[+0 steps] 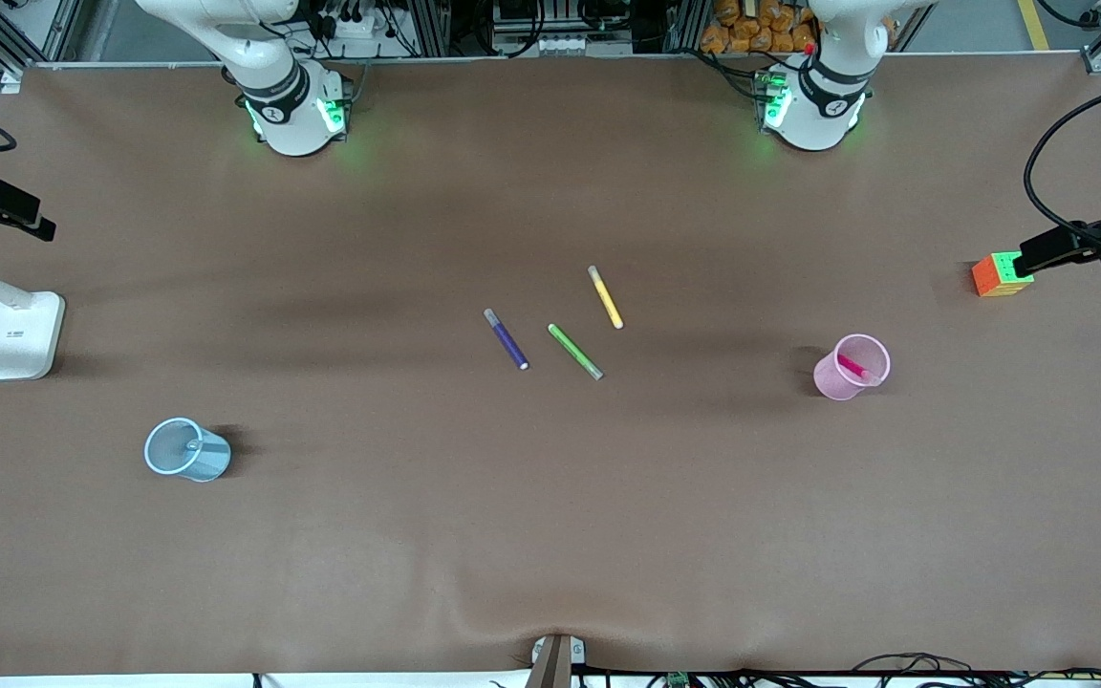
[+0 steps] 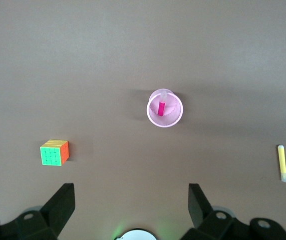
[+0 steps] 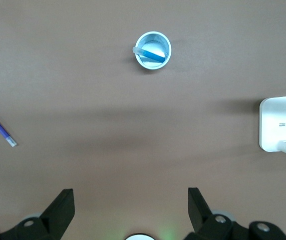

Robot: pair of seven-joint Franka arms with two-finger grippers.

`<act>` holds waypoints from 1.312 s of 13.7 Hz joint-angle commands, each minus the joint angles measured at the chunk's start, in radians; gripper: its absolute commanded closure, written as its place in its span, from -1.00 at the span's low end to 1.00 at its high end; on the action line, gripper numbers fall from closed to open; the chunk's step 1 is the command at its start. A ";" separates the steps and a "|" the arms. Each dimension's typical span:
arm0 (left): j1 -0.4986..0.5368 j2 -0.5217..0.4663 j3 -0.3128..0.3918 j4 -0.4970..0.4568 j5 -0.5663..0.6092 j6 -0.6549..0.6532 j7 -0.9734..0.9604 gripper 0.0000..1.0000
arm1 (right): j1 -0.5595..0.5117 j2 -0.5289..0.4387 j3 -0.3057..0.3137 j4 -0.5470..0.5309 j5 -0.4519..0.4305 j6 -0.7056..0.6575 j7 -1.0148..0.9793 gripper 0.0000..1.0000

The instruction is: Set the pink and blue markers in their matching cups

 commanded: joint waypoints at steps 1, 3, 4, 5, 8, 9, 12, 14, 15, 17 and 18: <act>-0.012 -0.050 0.005 -0.024 -0.012 -0.012 0.017 -1.00 | -0.003 0.003 0.004 0.010 -0.013 -0.002 0.015 -1.00; -0.064 -0.087 0.063 -0.059 -0.017 -0.012 0.016 -1.00 | -0.003 0.003 0.004 0.010 -0.013 -0.002 0.015 -1.00; -0.117 -0.122 0.124 -0.100 -0.029 -0.004 0.016 -1.00 | -0.001 0.003 0.004 0.010 -0.013 -0.002 0.015 -1.00; -0.159 -0.158 0.176 -0.132 -0.046 -0.003 0.016 -1.00 | -0.001 0.003 0.004 0.010 -0.013 -0.002 0.015 -1.00; -0.202 -0.225 0.204 -0.214 -0.046 0.008 0.012 -1.00 | -0.001 0.003 0.004 0.010 -0.013 -0.002 0.015 -1.00; -0.205 -0.236 0.206 -0.218 -0.046 0.009 0.012 -1.00 | -0.001 0.005 0.004 0.010 -0.013 -0.002 0.015 -1.00; -0.257 -0.262 0.246 -0.237 -0.046 0.009 0.009 -1.00 | -0.001 0.005 0.004 0.010 -0.013 -0.002 0.015 -1.00; -0.268 -0.256 0.250 -0.237 -0.048 0.012 0.000 -1.00 | -0.001 0.005 0.004 0.010 -0.013 -0.002 0.015 -1.00; -0.266 -0.249 0.247 -0.231 -0.051 0.014 -0.006 -1.00 | -0.001 0.005 0.004 0.010 -0.013 -0.003 0.015 -1.00; -0.263 -0.242 0.247 -0.223 -0.075 0.014 -0.007 -1.00 | 0.000 0.005 0.004 0.010 -0.013 -0.002 0.015 -1.00; -0.260 -0.242 0.249 -0.221 -0.101 0.016 -0.012 -1.00 | -0.001 0.005 0.004 0.010 -0.013 -0.002 0.015 -1.00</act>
